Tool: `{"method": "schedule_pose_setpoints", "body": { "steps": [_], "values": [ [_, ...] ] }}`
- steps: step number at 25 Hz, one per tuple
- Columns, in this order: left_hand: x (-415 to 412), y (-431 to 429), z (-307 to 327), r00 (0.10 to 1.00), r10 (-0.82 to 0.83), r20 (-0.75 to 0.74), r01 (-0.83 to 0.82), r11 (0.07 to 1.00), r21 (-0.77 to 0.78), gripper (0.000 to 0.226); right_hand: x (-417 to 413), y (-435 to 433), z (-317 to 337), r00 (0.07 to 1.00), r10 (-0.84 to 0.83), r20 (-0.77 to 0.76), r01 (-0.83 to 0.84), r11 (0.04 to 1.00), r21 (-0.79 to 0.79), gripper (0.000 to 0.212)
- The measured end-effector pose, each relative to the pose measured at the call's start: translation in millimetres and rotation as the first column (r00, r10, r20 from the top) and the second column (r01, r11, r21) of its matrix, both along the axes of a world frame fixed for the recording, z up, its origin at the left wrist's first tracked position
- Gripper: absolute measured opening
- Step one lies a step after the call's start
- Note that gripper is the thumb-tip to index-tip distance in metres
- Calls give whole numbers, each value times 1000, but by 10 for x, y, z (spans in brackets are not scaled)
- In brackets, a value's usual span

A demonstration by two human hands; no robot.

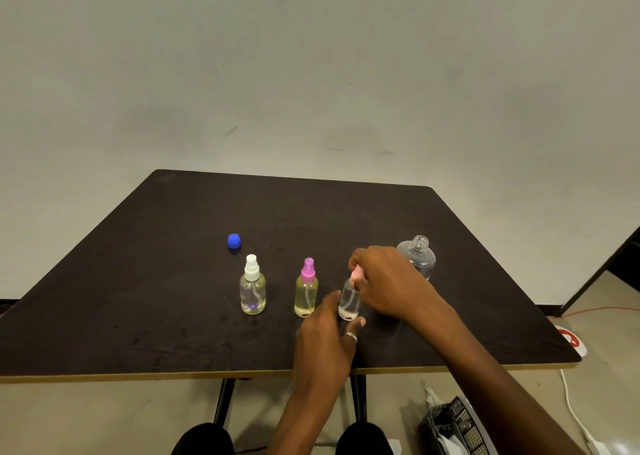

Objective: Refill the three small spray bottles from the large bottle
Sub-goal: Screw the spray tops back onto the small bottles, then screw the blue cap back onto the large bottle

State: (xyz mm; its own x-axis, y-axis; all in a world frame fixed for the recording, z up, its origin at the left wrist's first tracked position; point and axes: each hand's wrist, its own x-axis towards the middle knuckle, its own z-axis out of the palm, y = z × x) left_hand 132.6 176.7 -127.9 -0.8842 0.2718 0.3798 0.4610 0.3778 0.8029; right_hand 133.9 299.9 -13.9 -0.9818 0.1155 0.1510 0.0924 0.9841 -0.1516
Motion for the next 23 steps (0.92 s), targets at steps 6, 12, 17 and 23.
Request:
{"method": "schedule_pose_setpoints", "body": {
  "steps": [6,12,17,23],
  "values": [
    [51,-690,-21,968,153,-198,-172,981,-84,22,41,-42,107,999,-15,35,13,998,54,53],
    [-380,-1346,111,916,314,-250,-371,900,-230,60,-58,-428,394,989,40,-142,-26,994,102,43],
    [-751,-1586,67,960,281,-4,-265,902,-341,71,-585,-944,537,954,276,-116,-280,960,-13,22],
    [-935,-1564,-66,974,215,-69,-220,833,-508,55,-1660,-1269,446,919,355,173,-371,926,71,31]
  ]
}}
